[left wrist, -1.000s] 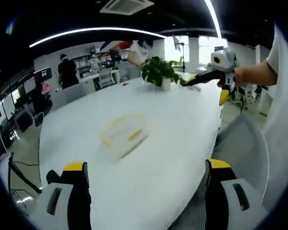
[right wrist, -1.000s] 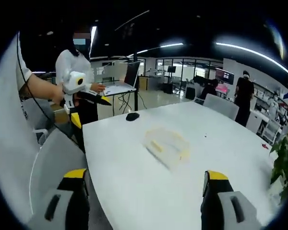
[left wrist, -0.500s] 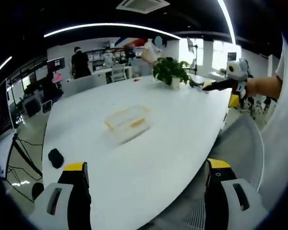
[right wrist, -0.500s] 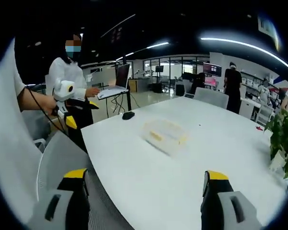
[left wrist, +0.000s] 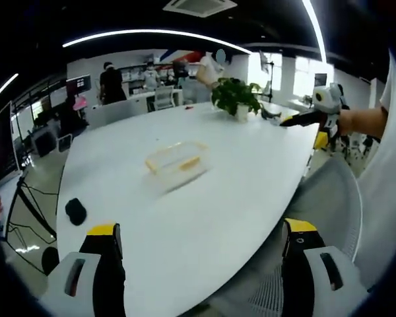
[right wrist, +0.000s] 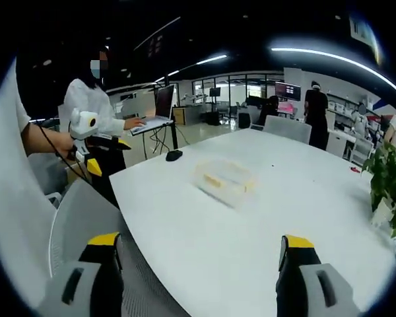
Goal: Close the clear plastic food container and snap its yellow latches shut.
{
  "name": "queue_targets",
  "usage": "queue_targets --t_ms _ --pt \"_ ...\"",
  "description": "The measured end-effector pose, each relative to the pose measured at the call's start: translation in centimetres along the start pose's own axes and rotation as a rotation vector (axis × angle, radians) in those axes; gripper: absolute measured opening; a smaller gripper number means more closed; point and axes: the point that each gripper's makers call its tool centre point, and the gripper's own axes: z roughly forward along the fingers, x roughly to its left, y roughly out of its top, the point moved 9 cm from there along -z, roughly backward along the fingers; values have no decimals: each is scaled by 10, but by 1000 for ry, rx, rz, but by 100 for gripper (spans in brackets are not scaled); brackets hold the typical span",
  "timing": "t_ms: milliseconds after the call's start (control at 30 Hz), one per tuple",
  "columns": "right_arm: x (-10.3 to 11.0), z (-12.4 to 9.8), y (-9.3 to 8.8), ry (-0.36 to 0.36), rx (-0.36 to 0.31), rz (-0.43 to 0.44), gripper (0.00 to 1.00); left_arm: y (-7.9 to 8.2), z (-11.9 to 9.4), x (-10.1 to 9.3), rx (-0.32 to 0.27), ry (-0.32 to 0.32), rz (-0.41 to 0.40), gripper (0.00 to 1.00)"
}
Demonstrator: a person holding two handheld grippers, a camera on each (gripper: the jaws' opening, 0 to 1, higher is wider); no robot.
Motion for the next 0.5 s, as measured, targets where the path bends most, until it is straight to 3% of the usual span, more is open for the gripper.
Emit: queue_targets --t_ms 500 --pt "3 -4 -2 3 6 -3 99 0 -4 -4 -15 -2 -7 99"
